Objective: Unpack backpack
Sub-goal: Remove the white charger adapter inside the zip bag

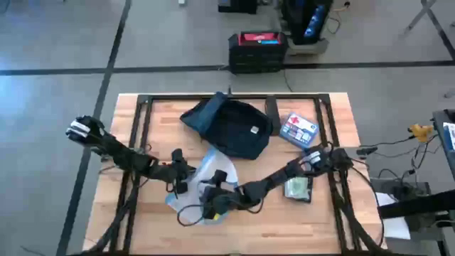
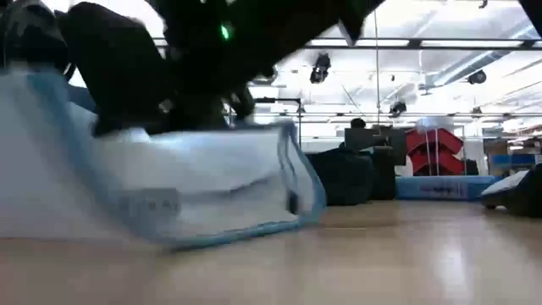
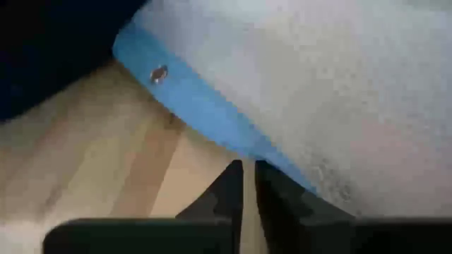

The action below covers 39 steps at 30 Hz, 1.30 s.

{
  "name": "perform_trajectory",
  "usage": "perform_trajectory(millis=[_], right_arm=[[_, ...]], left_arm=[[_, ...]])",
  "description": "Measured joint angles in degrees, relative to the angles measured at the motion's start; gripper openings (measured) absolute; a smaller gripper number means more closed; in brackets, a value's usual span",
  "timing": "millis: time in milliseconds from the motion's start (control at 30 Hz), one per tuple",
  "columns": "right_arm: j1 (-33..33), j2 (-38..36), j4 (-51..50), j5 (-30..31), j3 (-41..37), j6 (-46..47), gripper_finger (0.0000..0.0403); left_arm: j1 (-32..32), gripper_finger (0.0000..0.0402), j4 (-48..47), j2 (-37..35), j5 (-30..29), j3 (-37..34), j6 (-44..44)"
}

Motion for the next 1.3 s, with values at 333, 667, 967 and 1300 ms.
perform_trajectory(millis=[333,667,967,1300], right_arm=[[0.0,-0.1,-7.3,0.6,0.0,3.7,0.0263],[-0.5,2.7,-6.9,-4.6,-0.3,14.4,0.028],[-1.6,4.1,-4.8,-3.7,-0.2,15.5,0.0254],[-2.3,4.2,-4.0,-4.7,-0.2,12.4,0.0188]], left_arm=[[0.0,0.0025,12.3,0.0,6.5,0.0,10.6],[0.0,0.0025,9.7,0.0,8.9,0.1,7.5],[0.9,0.0025,12.0,7.7,9.6,0.3,1.4],[4.0,0.0025,24.7,15.7,22.7,0.2,4.3]])
